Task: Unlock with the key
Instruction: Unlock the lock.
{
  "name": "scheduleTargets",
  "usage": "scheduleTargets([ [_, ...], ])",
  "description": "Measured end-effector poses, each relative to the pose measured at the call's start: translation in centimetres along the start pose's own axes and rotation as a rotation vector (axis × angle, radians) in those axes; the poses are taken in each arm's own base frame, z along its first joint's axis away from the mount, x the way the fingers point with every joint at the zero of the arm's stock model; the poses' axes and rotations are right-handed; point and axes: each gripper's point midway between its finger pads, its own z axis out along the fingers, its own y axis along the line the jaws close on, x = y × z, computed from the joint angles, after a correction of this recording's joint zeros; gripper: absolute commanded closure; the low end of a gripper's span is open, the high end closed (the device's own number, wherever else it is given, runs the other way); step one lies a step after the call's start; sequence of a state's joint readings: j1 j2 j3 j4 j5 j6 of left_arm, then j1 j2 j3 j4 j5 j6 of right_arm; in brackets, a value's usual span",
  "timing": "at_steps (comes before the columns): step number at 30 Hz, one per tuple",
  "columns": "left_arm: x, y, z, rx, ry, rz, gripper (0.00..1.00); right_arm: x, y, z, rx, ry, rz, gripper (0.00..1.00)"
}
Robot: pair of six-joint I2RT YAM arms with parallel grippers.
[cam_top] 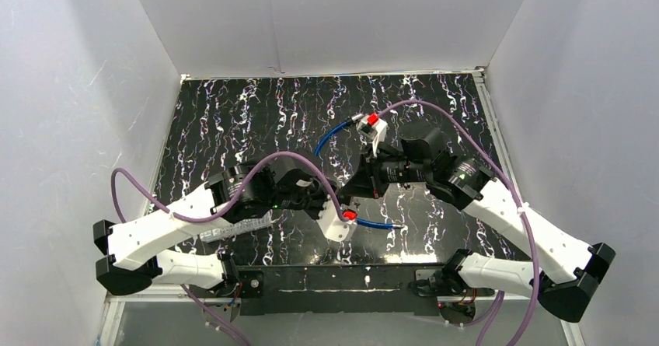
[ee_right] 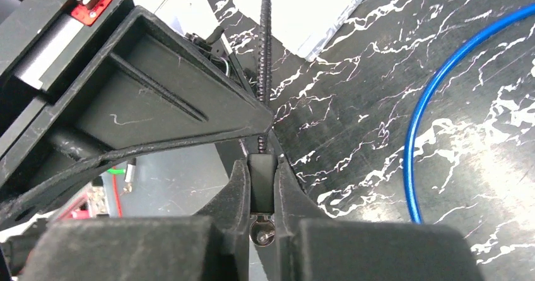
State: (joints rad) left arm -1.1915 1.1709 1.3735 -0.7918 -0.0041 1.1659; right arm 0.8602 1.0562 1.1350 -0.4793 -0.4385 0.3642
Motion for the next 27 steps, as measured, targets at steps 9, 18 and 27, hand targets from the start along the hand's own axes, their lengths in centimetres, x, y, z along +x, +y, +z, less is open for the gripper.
scheduleTargets([
  [9, -0.8, 0.6, 0.8, -0.028, -0.022, 0.097, 1.00, 0.6, -0.2, -1.6, 0.019, -0.108, -0.051, 0.89],
  [18, -0.2, 1.3, 0.6, -0.054, 0.007, 0.131, 1.00, 0.8, 0.2, -1.6, -0.010, -0.112, -0.031, 0.45],
  [27, 0.5, 1.8, 0.1, -0.077, 0.042, 0.146, 1.00, 1.7, 0.0, -0.3, -0.034, -0.049, 0.008, 0.40],
])
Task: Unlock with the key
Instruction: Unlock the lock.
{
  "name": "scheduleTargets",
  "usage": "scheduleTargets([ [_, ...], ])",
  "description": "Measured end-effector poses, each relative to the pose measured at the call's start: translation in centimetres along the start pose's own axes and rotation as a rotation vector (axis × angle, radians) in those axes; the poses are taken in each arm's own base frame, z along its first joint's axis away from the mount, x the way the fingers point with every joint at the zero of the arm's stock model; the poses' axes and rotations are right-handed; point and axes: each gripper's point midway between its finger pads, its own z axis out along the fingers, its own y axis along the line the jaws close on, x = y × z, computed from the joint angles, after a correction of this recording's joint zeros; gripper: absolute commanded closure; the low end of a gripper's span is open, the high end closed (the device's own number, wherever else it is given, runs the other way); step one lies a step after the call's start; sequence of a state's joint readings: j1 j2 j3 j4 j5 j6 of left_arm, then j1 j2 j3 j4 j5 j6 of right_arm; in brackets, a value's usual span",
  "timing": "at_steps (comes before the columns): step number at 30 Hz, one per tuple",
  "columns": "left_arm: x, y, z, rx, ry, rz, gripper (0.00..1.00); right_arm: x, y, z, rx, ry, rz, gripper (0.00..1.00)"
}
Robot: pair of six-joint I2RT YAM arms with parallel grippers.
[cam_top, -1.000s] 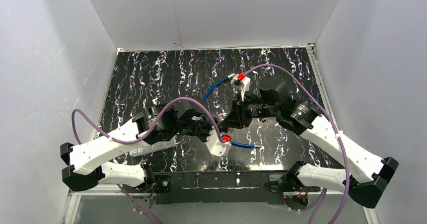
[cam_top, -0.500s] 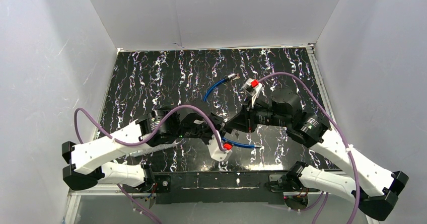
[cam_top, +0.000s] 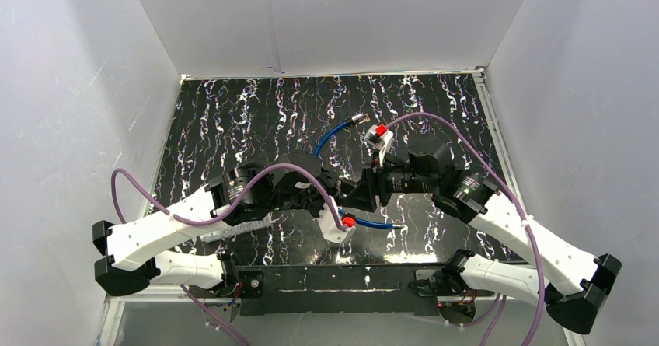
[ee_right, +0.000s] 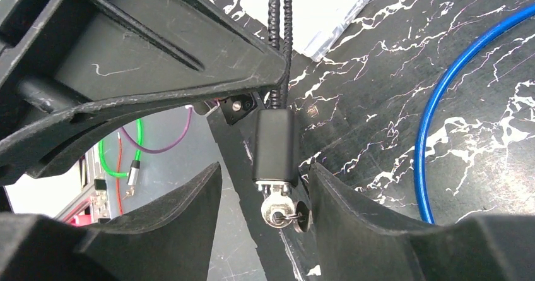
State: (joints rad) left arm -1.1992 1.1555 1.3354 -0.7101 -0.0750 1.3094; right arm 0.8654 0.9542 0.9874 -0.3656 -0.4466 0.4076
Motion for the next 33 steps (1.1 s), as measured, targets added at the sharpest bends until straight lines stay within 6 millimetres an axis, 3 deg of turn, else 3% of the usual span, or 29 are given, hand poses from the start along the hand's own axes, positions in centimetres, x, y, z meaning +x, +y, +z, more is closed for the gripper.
scheduleTargets([
  [6, 0.0, 0.1, -0.2, -0.005, -0.002, 0.004, 1.00, -0.3, 0.0, 0.0, 0.005, -0.008, -0.003, 0.41],
  [9, 0.0, 0.1, -0.2, -0.005, -0.002, 0.004, 1.00, -0.8, -0.1, 0.1, 0.014, -0.019, -0.007, 0.47],
  [11, 0.0, 0.1, -0.2, -0.004, -0.003, 0.004, 1.00, -1.2, -0.2, 0.2, 0.022, -0.028, -0.013, 0.57],
  [14, 0.0, 0.0, -0.2, -0.003, -0.003, 0.004, 1.00, -1.6, -0.4, 0.3, 0.035, -0.041, -0.027, 0.88],
  [16, 0.0, 0.1, -0.2, -0.004, -0.002, 0.005, 1.00, -1.7, -0.5, 0.3, 0.041, -0.046, -0.025, 0.99],
  [25, 0.2, 0.2, -0.2, -0.011, 0.011, 0.017, 1.00, -1.9, -0.6, 0.4, 0.046, -0.049, -0.025, 0.99],
  [30, -0.2, 0.6, 0.2, -0.040, -0.010, 0.035, 1.00, -1.7, -0.8, -0.8, 0.067, -0.103, -0.044, 0.99],
  [31, -0.5, 0.6, 0.3, -0.043, -0.023, 0.041, 0.91, -1.6, -0.8, -1.0, 0.069, -0.115, -0.046, 0.99],
  [32, -0.7, 0.6, 0.5, -0.048, -0.034, 0.044, 0.66, -1.4, -0.8, -1.2, 0.071, -0.124, -0.047, 0.99],
  [33, -0.8, 0.6, 0.6, -0.053, -0.043, 0.047, 0.35, -1.3, -0.8, -1.4, 0.073, -0.132, -0.045, 0.99],
])
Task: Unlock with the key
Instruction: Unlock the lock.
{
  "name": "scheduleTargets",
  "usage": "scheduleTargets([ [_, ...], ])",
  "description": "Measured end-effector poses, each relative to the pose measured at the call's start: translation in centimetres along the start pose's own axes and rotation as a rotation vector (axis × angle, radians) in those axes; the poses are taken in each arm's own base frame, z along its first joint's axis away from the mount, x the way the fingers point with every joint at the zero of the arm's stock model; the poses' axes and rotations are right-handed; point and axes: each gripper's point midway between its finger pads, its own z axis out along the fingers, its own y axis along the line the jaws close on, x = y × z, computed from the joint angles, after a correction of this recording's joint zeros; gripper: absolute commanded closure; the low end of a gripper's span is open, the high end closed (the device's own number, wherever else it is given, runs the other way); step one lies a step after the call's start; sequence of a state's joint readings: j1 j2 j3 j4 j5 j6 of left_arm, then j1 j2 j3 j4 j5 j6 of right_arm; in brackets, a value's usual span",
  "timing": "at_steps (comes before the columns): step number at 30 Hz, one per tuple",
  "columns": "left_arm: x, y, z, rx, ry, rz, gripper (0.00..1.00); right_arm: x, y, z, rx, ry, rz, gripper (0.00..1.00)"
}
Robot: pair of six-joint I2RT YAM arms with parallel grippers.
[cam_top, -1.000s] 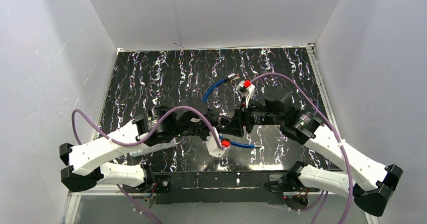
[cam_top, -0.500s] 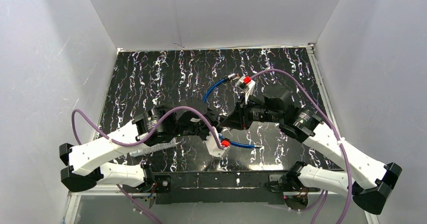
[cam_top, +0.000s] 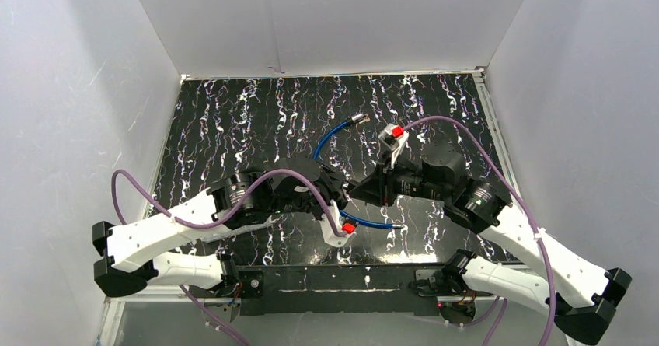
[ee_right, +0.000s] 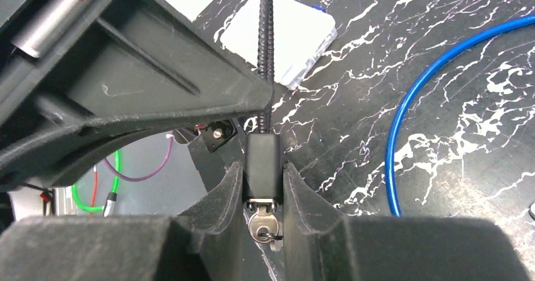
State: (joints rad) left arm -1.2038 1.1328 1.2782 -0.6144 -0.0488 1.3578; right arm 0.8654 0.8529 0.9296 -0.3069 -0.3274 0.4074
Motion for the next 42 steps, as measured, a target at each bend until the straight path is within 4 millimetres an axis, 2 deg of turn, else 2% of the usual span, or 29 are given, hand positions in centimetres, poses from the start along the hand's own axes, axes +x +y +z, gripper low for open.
scheduleTargets([
  [1, 0.0, 0.0, 0.1, -0.006, 0.001, 0.002, 0.16, 0.1, -0.1, -0.1, 0.003, -0.003, 0.001, 0.99],
  [2, 0.5, -0.1, 0.0, -0.008, 0.017, -0.002, 0.04, 0.2, -0.1, -0.2, 0.005, -0.004, 0.005, 0.99],
  [5, 1.7, 0.2, -0.4, -0.033, 0.061, -0.037, 0.02, 0.4, -0.2, -0.4, 0.010, -0.003, 0.010, 0.99],
  [7, 1.7, 1.0, -0.8, -0.060, 0.062, -0.069, 0.02, 0.3, -0.2, -0.4, 0.011, -0.006, 0.009, 0.99],
  [13, -0.6, 5.2, -3.8, -0.174, -0.064, -0.213, 0.02, 0.3, -0.3, -0.4, 0.017, -0.009, 0.010, 0.99],
  [15, -1.7, 5.0, -4.8, -0.172, -0.128, -0.253, 0.05, 0.2, -0.5, -0.4, 0.021, -0.013, 0.011, 0.99],
  [19, -2.8, 2.4, -5.4, -0.102, -0.202, -0.301, 0.09, -0.3, -0.8, -0.5, 0.034, -0.032, 0.026, 0.99],
  [21, -3.0, 0.4, -4.9, -0.046, -0.211, -0.324, 0.17, -0.9, -0.8, -0.5, 0.030, -0.052, 0.036, 0.99],
  [24, -2.9, -1.7, -3.7, 0.015, -0.204, -0.344, 0.39, -1.6, -0.4, -0.5, 0.014, -0.080, 0.048, 0.99],
  [25, -2.8, -2.2, -3.3, 0.028, -0.200, -0.347, 0.42, -1.8, -0.3, -0.4, 0.006, -0.087, 0.051, 0.99],
  [28, -2.4, -3.1, -2.0, 0.030, -0.186, -0.349, 0.43, -2.3, 0.3, -0.4, -0.022, -0.103, 0.060, 0.99],
  [31, -1.8, -2.6, -1.1, -0.018, -0.159, -0.348, 0.44, -2.6, 0.7, -0.3, -0.043, -0.110, 0.069, 0.99],
  [35, -1.5, -0.3, -1.1, -0.112, -0.151, -0.351, 0.48, -3.0, 0.8, -0.1, -0.054, -0.120, 0.077, 0.99],
  [38, -1.4, 0.6, -1.3, -0.153, -0.149, -0.355, 0.51, -3.2, 1.0, -0.1, -0.064, -0.126, 0.081, 0.99],
  [42, -1.3, 1.0, -1.4, -0.169, -0.149, -0.360, 0.62, -3.3, 1.1, -0.1, -0.066, -0.129, 0.087, 0.99],
])
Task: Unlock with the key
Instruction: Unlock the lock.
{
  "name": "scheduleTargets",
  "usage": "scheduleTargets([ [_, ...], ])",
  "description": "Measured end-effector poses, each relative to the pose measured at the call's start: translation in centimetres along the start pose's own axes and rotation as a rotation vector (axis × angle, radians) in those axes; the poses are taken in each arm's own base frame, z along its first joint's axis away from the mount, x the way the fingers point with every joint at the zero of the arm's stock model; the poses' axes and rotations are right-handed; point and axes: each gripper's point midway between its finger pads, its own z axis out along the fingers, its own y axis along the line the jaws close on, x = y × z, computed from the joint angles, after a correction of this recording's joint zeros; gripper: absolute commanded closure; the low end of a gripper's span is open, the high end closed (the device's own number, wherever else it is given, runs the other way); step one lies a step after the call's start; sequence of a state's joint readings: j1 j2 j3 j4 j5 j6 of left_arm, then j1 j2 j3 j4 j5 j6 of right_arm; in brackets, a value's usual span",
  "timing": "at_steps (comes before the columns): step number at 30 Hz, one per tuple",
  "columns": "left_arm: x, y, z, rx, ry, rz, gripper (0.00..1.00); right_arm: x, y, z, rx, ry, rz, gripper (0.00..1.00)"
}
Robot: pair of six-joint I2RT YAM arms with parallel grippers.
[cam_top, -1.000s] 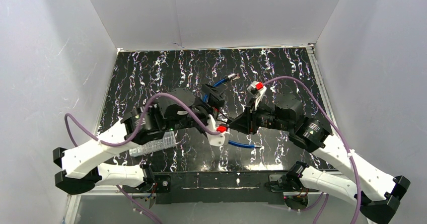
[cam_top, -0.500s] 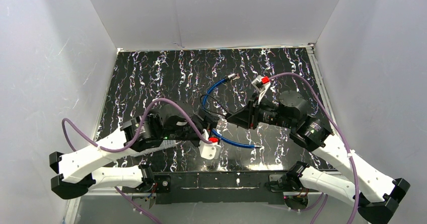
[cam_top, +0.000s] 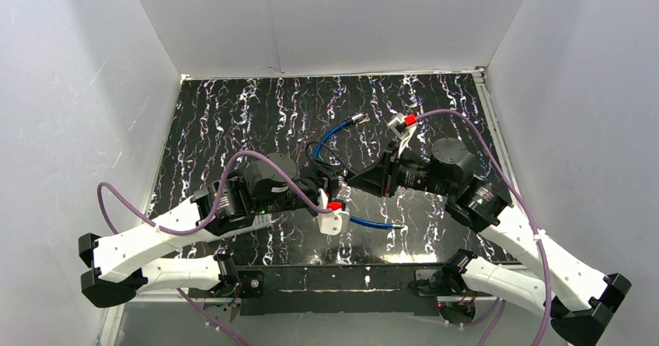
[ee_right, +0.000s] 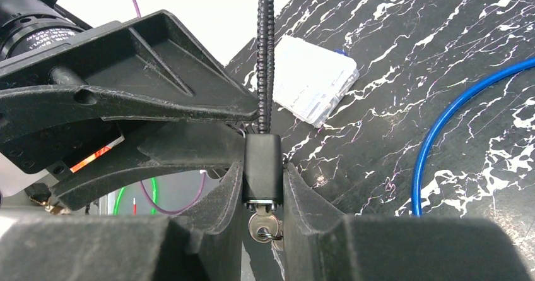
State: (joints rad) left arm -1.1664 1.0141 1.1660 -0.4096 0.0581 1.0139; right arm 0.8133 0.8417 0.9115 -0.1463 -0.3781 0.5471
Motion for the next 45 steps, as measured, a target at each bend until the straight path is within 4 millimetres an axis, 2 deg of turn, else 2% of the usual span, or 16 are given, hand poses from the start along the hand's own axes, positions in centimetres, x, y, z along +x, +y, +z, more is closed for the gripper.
scheduleTargets([
  [7, 0.1, 0.2, -0.2, -0.011, 0.005, 0.006, 0.78, 0.2, 0.3, 0.0, -0.018, 0.011, 0.007, 0.99],
  [17, 0.9, 0.0, 0.2, -0.007, 0.037, 0.049, 0.79, -0.2, 1.2, 0.0, -0.058, 0.000, 0.016, 0.99],
  [19, 1.0, 0.1, 0.2, -0.008, 0.044, 0.058, 0.85, -0.3, 1.3, 0.0, -0.063, 0.000, 0.017, 0.99],
  [22, 1.3, 0.3, 0.3, -0.015, 0.061, 0.079, 1.00, -0.2, 1.3, 0.0, -0.064, 0.003, 0.017, 0.99],
  [36, 0.9, 0.3, 0.6, 0.026, 0.032, 0.170, 1.00, 0.5, 1.5, -1.9, -0.051, 0.003, -0.034, 0.99],
  [45, 0.7, 0.6, 0.9, 0.044, -0.011, 0.197, 1.00, 0.5, 1.3, -2.4, -0.037, 0.000, -0.047, 0.99],
])
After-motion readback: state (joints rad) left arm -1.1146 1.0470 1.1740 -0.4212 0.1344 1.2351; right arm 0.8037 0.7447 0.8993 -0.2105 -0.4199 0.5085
